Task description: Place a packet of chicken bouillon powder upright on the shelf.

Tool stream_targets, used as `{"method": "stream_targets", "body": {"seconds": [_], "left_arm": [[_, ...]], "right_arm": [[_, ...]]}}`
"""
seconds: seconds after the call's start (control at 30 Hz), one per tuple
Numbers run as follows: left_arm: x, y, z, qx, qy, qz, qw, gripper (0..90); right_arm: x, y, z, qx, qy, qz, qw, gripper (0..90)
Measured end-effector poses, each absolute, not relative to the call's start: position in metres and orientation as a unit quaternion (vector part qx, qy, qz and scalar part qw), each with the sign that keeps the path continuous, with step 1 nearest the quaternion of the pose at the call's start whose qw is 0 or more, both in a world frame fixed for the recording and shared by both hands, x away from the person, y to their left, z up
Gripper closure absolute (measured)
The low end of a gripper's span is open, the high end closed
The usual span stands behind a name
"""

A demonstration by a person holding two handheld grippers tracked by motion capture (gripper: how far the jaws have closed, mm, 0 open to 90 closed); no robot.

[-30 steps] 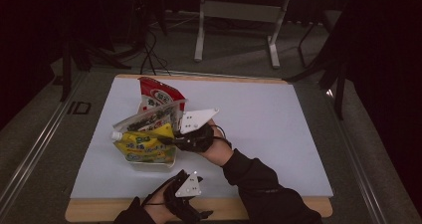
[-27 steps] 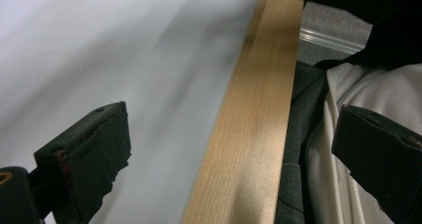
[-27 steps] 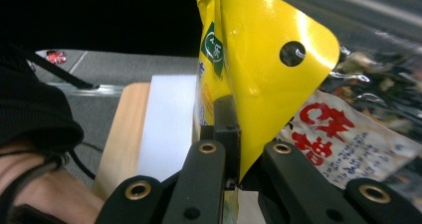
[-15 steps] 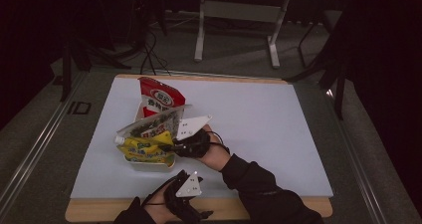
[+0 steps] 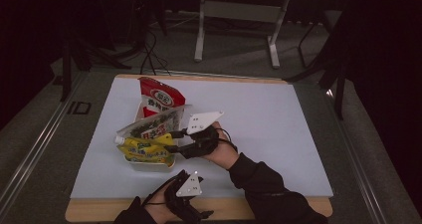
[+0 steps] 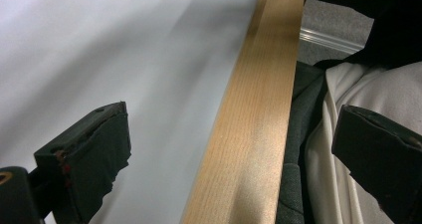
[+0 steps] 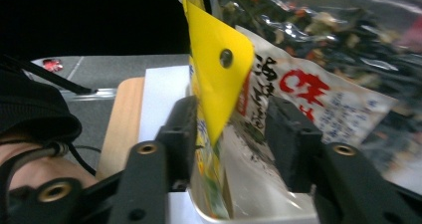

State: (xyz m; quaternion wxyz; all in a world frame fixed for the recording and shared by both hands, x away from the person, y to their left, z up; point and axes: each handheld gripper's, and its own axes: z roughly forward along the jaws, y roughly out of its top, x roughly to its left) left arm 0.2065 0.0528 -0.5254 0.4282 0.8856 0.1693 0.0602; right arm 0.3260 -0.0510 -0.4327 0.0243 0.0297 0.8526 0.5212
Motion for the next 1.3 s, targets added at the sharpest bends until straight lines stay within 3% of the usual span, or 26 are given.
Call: {"method": "stream_targets", "body": {"seconds": [0.23, 0.33, 0.57, 1.3], "left_arm": [[0.206, 0.053, -0.526, 0.886, 0.169, 0.060, 0.429, 3.2], [0.206, 0.052, -0.526, 0.886, 0.169, 0.060, 0.428, 3.2], [0.206, 0.052, -0.526, 0.885, 0.170, 0.060, 0.429, 3.2], [0.206, 0.052, -0.526, 0.885, 0.170, 0.061, 0.430, 3.2]], "right_arm": [[0.326, -0.074, -0.439, 0.045, 0.857, 0.512, 0.037, 39.4], [0.326, -0.084, -0.442, 0.062, 0.858, 0.508, 0.039, 29.7], [0.326, -0.108, -0.451, 0.080, 0.859, 0.503, 0.041, 22.9], [0.327, -0.156, -0.491, 0.129, 0.857, 0.497, 0.034, 20.1]]}}
